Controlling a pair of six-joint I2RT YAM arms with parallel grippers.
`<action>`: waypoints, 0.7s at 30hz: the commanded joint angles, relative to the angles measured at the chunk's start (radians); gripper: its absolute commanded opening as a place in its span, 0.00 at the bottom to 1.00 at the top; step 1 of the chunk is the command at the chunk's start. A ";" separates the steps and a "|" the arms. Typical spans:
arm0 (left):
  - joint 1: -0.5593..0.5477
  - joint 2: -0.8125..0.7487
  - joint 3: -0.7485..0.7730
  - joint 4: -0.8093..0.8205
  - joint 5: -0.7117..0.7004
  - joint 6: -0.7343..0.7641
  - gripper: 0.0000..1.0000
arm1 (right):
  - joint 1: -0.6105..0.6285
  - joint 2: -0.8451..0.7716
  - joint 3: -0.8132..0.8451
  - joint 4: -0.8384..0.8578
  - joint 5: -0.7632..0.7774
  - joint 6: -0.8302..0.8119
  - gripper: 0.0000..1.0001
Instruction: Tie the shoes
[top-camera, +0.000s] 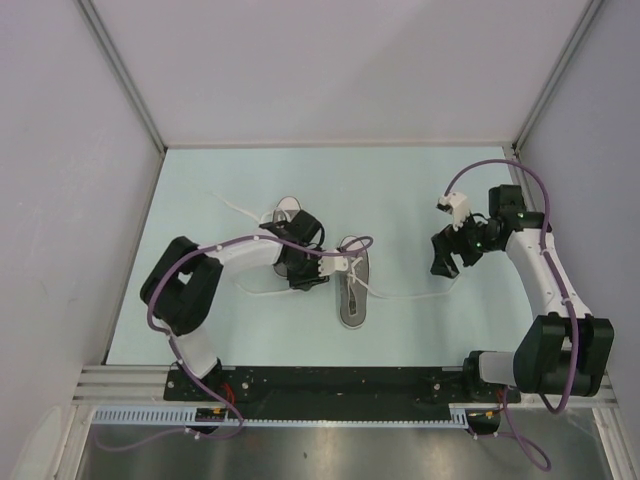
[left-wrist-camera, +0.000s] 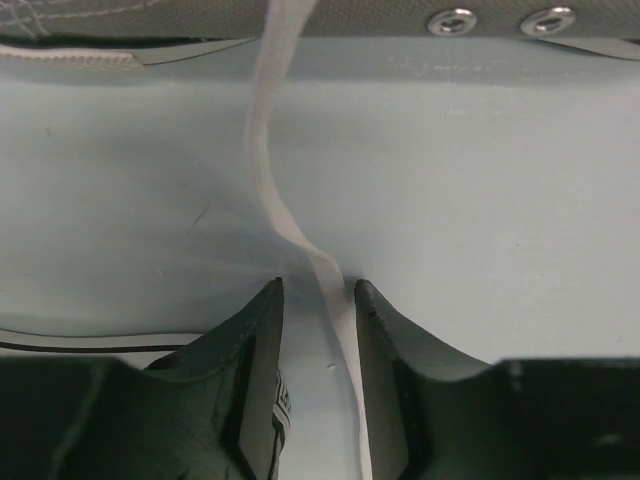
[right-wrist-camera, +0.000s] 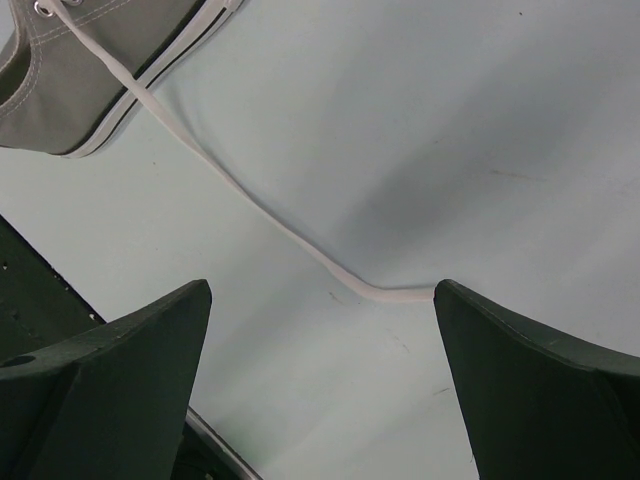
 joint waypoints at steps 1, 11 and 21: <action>-0.014 0.032 0.043 -0.014 -0.011 0.053 0.36 | -0.015 0.002 0.013 -0.027 -0.022 -0.029 1.00; -0.016 -0.084 0.046 -0.040 0.100 0.023 0.00 | -0.030 -0.002 0.000 -0.045 -0.017 -0.094 1.00; -0.019 -0.259 0.026 0.173 0.343 -0.310 0.00 | -0.006 0.018 -0.113 0.060 0.030 -0.168 0.91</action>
